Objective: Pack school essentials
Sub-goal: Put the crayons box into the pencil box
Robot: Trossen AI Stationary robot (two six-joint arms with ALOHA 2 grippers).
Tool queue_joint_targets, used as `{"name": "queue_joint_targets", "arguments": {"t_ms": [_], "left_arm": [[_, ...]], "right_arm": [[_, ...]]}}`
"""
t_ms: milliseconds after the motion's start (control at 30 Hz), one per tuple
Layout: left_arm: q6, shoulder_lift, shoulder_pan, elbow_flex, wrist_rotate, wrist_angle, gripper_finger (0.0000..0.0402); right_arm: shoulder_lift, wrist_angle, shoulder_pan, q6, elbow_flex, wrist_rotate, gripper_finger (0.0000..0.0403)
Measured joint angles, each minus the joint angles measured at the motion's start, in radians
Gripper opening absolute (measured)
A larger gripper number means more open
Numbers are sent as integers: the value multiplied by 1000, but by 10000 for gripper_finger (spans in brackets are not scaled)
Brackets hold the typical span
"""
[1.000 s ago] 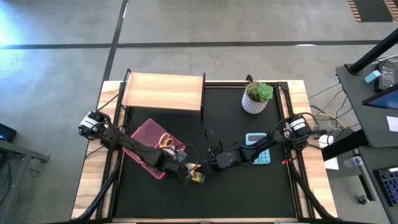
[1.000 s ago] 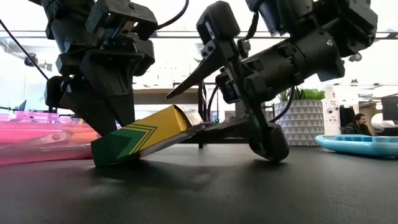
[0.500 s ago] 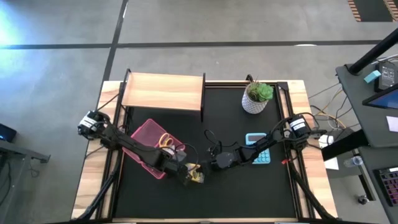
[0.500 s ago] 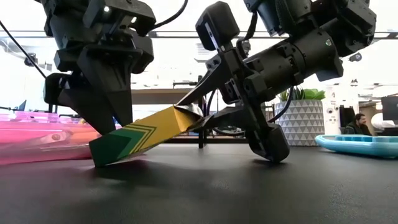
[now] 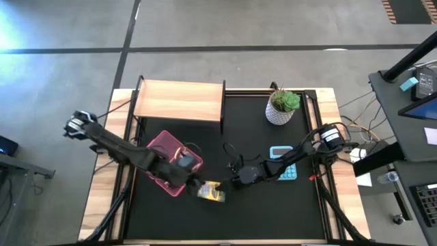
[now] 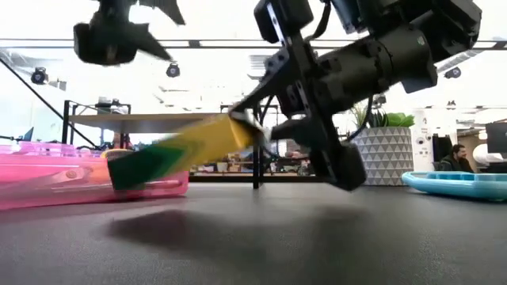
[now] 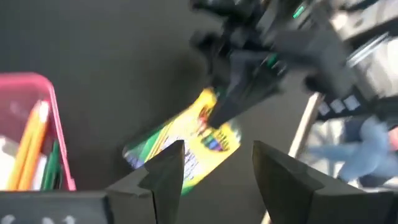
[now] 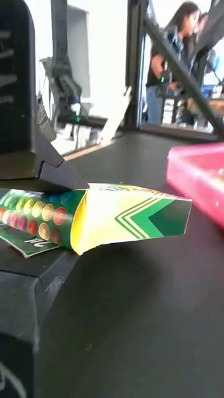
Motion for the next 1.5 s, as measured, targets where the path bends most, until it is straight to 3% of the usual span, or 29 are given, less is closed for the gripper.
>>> {"name": "queue_joint_targets", "arguments": {"t_ms": [200, 400, 633, 1100, 1333, 1500], "left_arm": [[51, -138, -5, -4, -98, 6, 171], [105, -226, -5, -4, -141, 7, 171], [138, -275, -5, -7, -143, 7, 171], [222, -330, -6, -10, -114, 1, 171], [232, -389, -6, -12, -114, -78, 171], [237, -417, -5, -12, -115, -111, 171]], "right_arm": [[-21, 2, -17, -41, 32, 8, 95], [-3, -28, -68, -134, 146, 5, 95], [51, -246, -140, -269, 324, -62, 95], [269, -270, -242, -346, 596, -329, 95], [317, -430, -261, -474, 712, -339, 95], [352, -449, -265, -525, 765, -339, 95]]}}
